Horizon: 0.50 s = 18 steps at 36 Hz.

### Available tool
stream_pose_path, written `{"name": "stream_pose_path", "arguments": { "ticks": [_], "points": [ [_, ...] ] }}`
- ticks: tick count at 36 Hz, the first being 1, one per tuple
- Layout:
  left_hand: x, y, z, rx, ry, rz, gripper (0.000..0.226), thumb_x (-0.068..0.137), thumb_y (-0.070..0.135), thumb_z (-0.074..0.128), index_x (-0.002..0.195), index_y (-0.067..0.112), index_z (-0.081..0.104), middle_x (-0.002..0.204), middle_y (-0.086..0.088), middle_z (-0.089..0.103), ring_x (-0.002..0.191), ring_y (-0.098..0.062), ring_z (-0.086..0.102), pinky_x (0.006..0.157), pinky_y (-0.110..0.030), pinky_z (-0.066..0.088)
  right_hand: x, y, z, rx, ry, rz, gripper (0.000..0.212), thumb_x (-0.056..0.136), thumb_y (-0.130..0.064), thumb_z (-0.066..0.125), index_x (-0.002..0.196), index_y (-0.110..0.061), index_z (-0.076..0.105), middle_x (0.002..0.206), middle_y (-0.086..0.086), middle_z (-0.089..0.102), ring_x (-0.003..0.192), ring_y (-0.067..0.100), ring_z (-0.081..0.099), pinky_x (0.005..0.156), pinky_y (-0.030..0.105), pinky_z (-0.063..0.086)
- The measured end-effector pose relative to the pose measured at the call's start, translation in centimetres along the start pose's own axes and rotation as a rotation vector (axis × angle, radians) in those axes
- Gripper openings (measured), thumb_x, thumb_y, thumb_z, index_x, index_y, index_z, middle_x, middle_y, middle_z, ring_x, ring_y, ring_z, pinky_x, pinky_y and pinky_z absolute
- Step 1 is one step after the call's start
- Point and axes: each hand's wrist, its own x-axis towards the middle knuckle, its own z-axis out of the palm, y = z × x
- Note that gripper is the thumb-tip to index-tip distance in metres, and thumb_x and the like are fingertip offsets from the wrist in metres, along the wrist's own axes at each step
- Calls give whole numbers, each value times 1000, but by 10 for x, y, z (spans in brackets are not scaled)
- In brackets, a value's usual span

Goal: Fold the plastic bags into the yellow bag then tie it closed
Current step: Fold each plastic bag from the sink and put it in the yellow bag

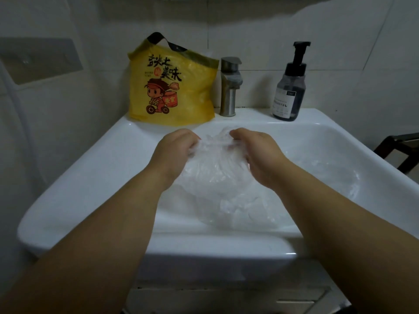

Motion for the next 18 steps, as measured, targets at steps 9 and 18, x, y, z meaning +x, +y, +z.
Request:
{"name": "stream_pose_path", "arguments": {
  "ticks": [9, 18],
  "points": [
    [0, -2, -7, 101, -167, -69, 35, 81, 40, 72, 68, 14, 52, 67, -7, 44, 60, -19, 42, 51, -22, 34, -4, -9, -13, 198, -324, 210, 21, 70, -23, 69, 78, -6, 59, 53, 5, 44, 43, 16, 43, 44, 22, 36],
    [5, -2, -13, 5, -170, -151, 32, 93, 40, 58, 77, 15, 68, 77, 2, 65, 76, -19, 60, 70, -26, 46, 0, -9, -23, 329, -264, 126, 18, 96, -22, 52, 89, -8, 62, 67, -1, 65, 58, 11, 63, 60, 21, 49]
  ]
}}
